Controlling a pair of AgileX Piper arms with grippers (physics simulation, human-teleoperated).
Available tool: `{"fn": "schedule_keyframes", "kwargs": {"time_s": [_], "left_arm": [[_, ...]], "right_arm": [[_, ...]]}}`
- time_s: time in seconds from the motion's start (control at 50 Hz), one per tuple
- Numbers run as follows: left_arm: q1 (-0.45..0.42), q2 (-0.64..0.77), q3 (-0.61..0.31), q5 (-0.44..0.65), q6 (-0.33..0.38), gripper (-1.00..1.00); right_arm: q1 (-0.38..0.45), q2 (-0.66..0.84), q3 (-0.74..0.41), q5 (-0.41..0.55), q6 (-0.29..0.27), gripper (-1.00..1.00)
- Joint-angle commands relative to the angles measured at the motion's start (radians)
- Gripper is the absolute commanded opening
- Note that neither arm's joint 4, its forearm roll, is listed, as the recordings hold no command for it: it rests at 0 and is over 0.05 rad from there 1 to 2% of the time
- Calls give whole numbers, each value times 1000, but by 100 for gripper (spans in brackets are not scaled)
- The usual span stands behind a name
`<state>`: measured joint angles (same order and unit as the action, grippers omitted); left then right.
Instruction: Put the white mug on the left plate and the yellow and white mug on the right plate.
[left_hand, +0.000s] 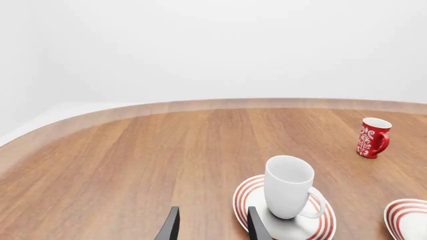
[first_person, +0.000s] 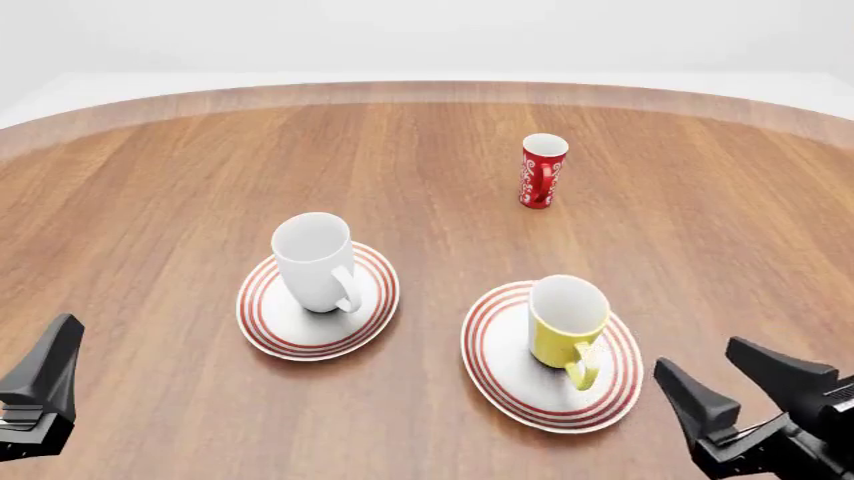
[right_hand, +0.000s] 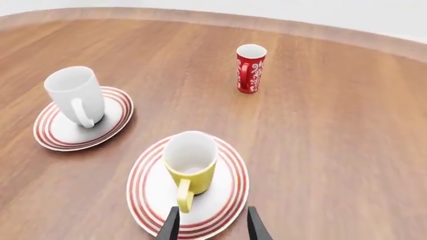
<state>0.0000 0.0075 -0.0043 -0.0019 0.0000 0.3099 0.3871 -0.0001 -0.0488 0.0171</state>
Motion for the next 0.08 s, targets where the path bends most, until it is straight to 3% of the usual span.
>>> {"fn": "schedule_keyframes", "kwargs": {"time_s": [0.02,0.08], "left_arm": [[0,0,0,0,0,100],[0,0,0,0,0,100]], "right_arm": [[-41,-200,0,178,-1,100],[-51,-223,0,196,2,100]]}}
